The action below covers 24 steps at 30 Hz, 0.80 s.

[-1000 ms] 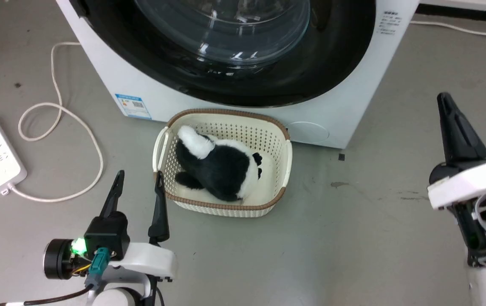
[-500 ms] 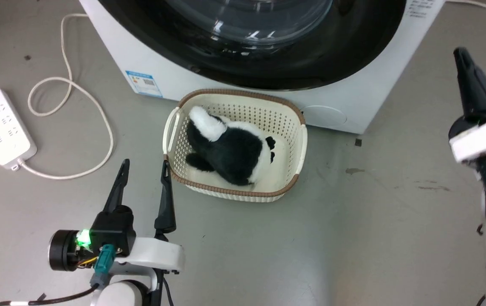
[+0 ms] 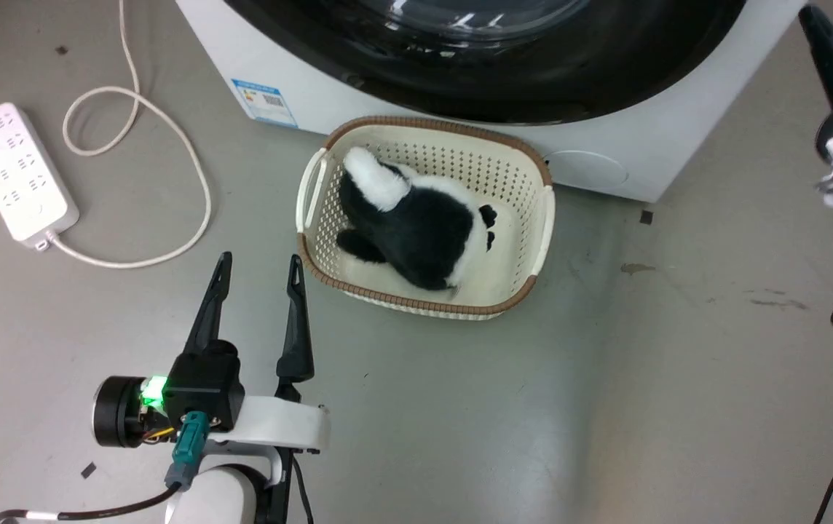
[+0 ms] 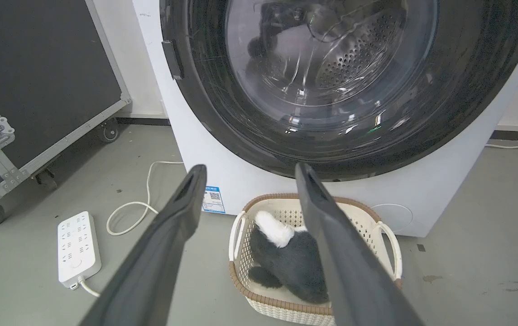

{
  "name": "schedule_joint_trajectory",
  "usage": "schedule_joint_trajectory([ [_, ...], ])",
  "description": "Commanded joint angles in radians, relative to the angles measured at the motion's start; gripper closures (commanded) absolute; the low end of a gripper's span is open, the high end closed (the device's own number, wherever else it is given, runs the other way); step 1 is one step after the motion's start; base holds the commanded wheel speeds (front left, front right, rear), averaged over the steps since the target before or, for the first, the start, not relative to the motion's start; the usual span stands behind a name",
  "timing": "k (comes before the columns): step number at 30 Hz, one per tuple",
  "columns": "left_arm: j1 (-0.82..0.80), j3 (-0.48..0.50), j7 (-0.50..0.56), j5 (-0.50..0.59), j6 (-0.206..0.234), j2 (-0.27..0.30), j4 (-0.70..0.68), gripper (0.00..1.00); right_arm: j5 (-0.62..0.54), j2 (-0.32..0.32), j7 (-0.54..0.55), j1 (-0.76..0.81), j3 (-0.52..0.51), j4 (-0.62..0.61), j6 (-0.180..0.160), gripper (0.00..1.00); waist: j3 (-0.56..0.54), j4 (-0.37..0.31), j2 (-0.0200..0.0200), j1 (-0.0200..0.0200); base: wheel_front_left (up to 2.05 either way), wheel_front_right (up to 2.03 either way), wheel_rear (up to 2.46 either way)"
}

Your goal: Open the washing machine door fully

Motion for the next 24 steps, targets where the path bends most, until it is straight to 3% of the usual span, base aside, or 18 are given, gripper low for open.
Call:
schedule_joint_trajectory([
  [1,-0.017,-0.005,-0.010,0.001,0.009,0.002,-0.005,0.00,0.027,-0.011,0.019,-0.049,-0.008,0.022,0.000,1.00,0.012,0.009,0.0000,0.0000,0.00,0.00,0.00],
  [24,-0.077,-0.077,-0.058,-0.017,0.066,0.001,-0.023,0.00,0.208,-0.090,0.363,-0.560,-0.200,0.549,-0.001,1.00,0.149,0.089,0.0000,0.0000,0.00,0.00,0.00],
])
